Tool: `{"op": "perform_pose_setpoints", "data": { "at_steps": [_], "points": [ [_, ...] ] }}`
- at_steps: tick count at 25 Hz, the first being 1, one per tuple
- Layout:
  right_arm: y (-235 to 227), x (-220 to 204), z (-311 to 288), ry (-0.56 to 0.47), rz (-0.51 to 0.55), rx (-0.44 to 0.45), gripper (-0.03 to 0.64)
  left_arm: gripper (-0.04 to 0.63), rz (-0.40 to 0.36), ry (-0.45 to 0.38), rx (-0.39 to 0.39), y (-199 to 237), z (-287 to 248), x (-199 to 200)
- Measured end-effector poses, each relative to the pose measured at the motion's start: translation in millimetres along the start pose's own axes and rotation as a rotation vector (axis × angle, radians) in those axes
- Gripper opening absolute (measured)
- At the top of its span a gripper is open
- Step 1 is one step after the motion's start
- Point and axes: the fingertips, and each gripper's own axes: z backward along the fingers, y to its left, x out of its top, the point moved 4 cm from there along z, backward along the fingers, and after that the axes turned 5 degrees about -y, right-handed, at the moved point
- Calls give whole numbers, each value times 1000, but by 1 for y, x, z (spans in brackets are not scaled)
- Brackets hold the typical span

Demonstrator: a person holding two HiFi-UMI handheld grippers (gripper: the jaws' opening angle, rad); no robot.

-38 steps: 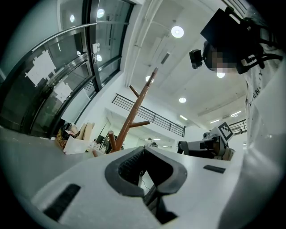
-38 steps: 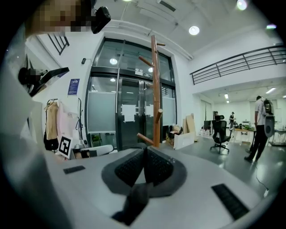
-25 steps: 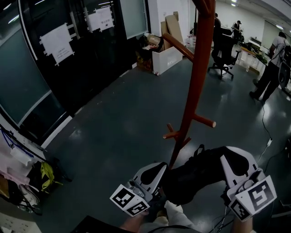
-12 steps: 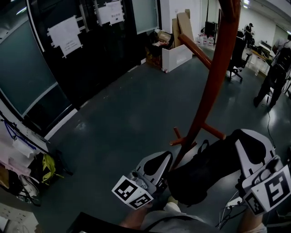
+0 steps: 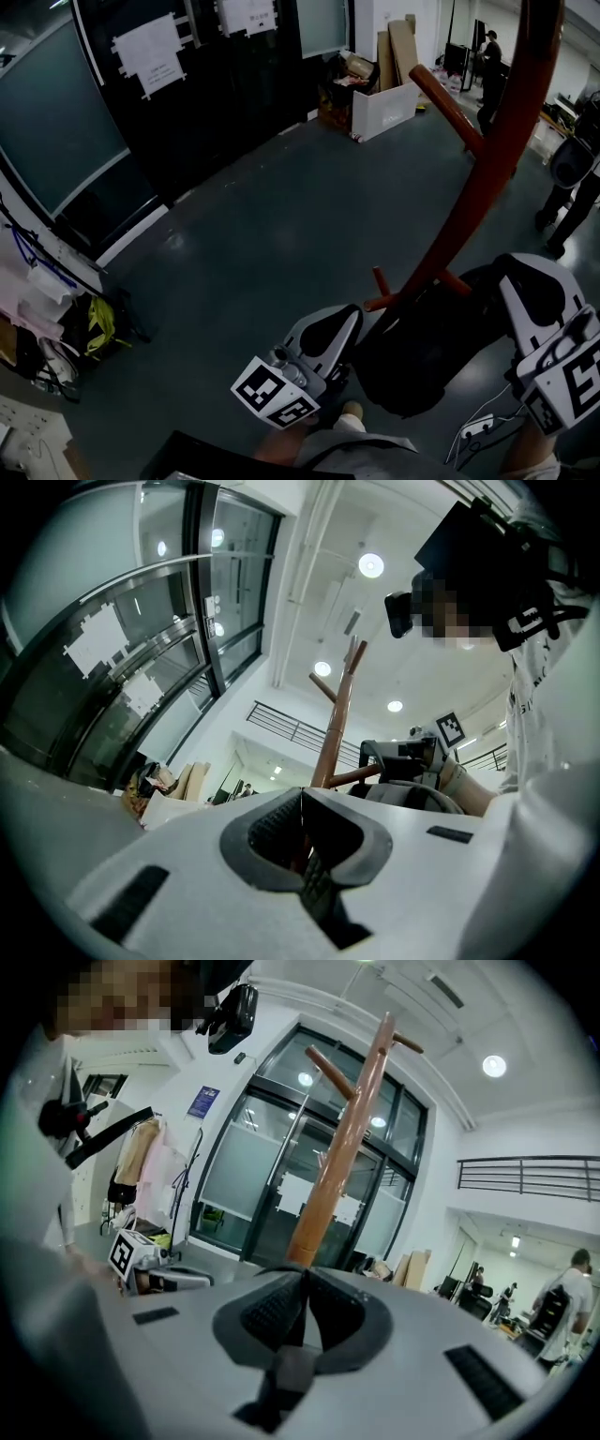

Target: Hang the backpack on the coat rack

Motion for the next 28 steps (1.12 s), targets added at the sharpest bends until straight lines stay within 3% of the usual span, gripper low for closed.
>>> {"op": "perform_pose_setpoints", "data": {
  "at_steps": [8,13,20,23,28],
  "points": [
    [19,-8,-33,46,43,188,32,11,15,0,-15,16,2,-5],
    [30,-17,-50,91,4,292,32,11,29,12,-30,21,6,-6],
    [16,-31,-35,206,61,443,32,11,35,5,-21,7,-5,-10],
    [9,-56,-26,321,81,472,34,11,39,-3,-13,6,-8,-8],
    [9,-68,-24,350,84,494,34,11,34,-7,-9,5,-10,-9]
  ]
}}
